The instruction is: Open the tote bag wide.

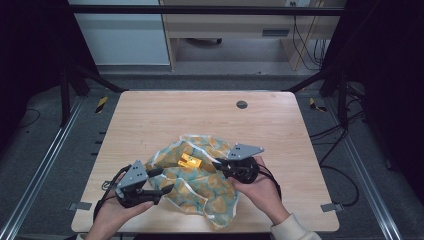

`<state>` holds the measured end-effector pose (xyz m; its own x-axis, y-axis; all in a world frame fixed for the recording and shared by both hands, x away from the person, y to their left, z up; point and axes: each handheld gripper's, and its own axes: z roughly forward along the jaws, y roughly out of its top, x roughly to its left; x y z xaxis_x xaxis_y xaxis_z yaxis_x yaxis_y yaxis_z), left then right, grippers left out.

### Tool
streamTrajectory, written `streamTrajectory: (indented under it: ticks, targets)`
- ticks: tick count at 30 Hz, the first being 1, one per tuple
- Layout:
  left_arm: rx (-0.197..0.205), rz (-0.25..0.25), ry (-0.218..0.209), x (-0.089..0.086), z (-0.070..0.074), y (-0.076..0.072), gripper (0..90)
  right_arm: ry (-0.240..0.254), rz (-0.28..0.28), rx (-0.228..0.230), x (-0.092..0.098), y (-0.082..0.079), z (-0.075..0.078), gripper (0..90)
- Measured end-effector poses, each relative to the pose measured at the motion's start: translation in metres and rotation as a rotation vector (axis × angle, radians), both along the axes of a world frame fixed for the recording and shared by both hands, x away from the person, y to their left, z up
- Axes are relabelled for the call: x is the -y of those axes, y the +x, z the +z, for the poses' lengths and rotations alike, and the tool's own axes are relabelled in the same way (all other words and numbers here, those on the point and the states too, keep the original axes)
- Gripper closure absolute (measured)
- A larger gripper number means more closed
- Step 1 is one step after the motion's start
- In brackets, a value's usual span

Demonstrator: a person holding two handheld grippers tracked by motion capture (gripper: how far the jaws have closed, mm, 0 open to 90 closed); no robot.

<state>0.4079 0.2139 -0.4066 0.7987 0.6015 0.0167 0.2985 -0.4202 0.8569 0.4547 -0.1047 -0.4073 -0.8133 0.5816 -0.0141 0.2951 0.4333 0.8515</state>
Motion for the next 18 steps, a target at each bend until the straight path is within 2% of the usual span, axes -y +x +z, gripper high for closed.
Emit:
streamTrajectory:
  ticks: [5, 6, 8, 10, 11, 12, 15, 16, 18]
  targets:
    - [-0.02, -0.013, -0.033, 0.008, 0.005, 0.014, 29.3, 0.009, 0.002, 0.01, 0.0, 0.003, 0.005, 82.0]
    - [-0.035, -0.012, -0.019, 0.016, 0.0, 0.02, 28.6, 0.01, 0.0, 0.009, 0.0, 0.004, 0.005, 82.0]
    - [-0.057, 0.002, 0.05, 0.023, -0.012, 0.032, 28.3, 0.009, -0.002, 0.005, -0.001, 0.006, 0.005, 81.7]
    - [-0.07, 0.011, 0.061, 0.025, -0.021, 0.038, 26.8, 0.011, -0.001, 0.006, -0.001, 0.007, 0.005, 81.6]
    - [-0.07, 0.011, 0.061, 0.025, -0.021, 0.038, 26.6, 0.012, 0.002, 0.007, -0.001, 0.007, 0.006, 81.5]
    - [-0.084, 0.005, 0.051, 0.025, -0.028, 0.041, 26.2, 0.013, 0.004, 0.007, -0.001, 0.007, 0.006, 81.5]
    - [-0.092, -0.013, 0.073, 0.028, -0.033, 0.043, 24.9, 0.014, 0.006, 0.006, -0.001, 0.008, 0.006, 81.6]
    - [-0.097, -0.022, 0.084, 0.032, -0.039, 0.045, 25.0, 0.016, 0.003, 0.003, -0.001, 0.011, 0.005, 82.5]
    - [-0.099, -0.015, 0.099, 0.033, -0.042, 0.045, 27.3, 0.025, -0.002, -0.001, -0.001, 0.015, 0.004, 83.1]
